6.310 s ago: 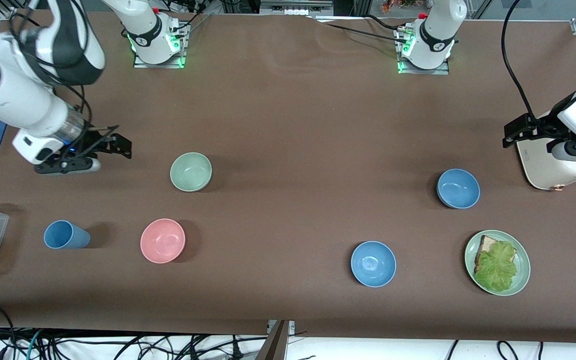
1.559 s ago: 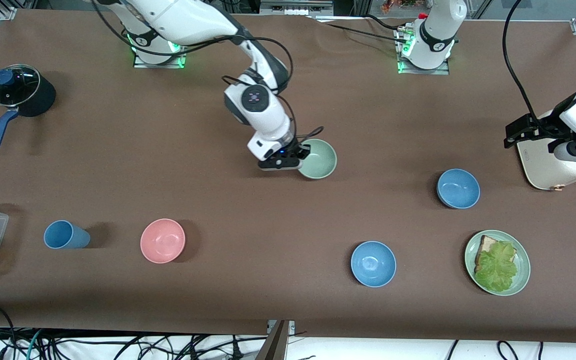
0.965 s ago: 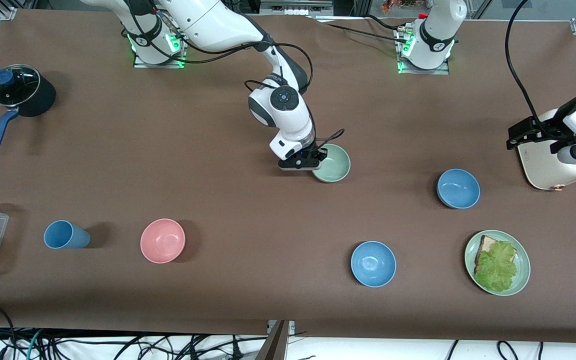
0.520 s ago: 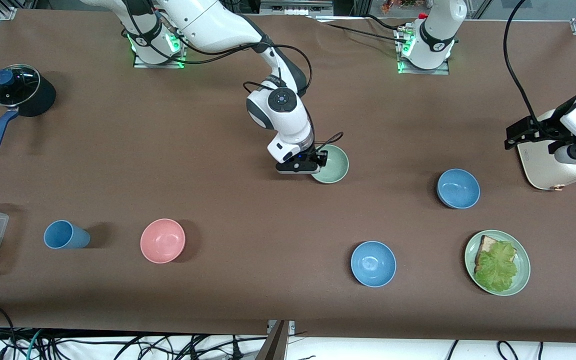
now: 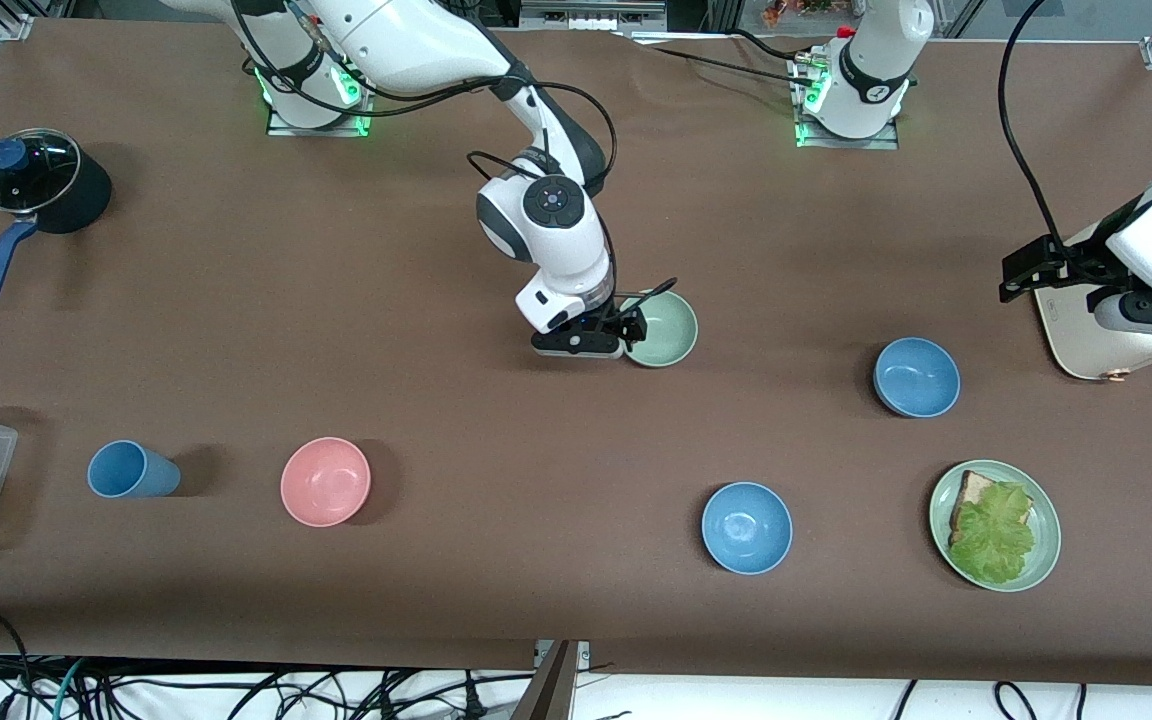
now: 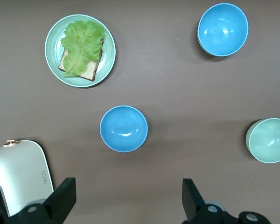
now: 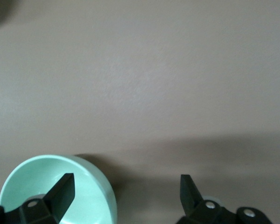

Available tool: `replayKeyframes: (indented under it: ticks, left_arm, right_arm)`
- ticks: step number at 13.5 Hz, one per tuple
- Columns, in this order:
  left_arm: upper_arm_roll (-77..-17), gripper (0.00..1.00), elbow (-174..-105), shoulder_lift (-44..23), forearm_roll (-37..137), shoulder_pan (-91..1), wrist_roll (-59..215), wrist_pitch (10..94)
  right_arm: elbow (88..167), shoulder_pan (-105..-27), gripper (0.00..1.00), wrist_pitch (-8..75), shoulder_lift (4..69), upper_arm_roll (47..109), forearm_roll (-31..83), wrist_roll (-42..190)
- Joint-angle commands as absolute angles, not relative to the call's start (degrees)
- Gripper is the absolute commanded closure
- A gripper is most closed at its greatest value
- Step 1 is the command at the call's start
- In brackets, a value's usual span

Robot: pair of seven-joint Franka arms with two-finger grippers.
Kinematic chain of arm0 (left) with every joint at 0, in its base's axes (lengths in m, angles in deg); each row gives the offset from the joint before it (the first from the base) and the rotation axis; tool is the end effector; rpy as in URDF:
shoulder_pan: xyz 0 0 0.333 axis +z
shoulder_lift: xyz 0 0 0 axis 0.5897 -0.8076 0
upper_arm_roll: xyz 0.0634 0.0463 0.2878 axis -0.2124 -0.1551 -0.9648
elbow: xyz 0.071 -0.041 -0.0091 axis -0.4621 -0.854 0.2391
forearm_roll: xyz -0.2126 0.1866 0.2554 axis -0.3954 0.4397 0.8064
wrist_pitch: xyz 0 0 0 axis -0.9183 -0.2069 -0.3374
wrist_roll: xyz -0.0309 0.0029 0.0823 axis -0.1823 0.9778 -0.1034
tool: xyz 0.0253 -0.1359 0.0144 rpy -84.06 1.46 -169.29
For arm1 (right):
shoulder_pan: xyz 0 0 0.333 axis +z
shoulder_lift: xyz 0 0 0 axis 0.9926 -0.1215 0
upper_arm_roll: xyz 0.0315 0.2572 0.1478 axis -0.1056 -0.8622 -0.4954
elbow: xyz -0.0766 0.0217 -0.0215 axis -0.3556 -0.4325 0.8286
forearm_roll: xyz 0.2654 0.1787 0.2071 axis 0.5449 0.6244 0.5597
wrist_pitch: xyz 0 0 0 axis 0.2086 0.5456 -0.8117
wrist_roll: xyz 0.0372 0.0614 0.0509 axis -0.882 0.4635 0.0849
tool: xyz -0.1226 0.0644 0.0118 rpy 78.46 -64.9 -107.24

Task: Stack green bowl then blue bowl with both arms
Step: 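Open the right gripper and release the green bowl, then withdraw the right gripper while the left gripper reaches toward the blue bowl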

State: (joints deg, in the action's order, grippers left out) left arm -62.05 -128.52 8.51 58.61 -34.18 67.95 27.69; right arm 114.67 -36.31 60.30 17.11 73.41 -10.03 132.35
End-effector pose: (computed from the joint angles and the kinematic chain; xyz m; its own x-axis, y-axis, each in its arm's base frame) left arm 0.5777 -0.0120 0.5279 0.9956 -0.0873 -0.0338 -0.0871 -0.9962 0.0095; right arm 0.5032 0.5206 0.2110 0.9799 -0.1420 0.1399 -0.1152 -0.9762 -0.1839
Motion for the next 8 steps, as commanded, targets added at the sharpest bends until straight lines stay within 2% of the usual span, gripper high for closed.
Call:
replayKeyframes:
  ticks: [1, 6, 8]
  left_arm:
    - [-62.27, 0.0, -126.12, 7.52, 58.11, -34.46, 67.59, 26.24]
    - [-60.16, 0.0, -125.94, 7.16, 57.93, -35.87, 67.5, 24.49]
    - [-60.33, 0.0, -126.38, 7.08, 57.94, -35.0, 67.15, 19.33]
  right_arm:
    - [115.04, -38.1, 0.0, 56.61, 19.52, 73.22, -11.04, 129.32]
    - [116.01, -43.28, 0.0, 47.75, 25.14, 73.13, -10.42, 118.95]
    - [117.23, -45.13, 0.0, 43.96, 28.03, 73.13, -10.16, 115.08]
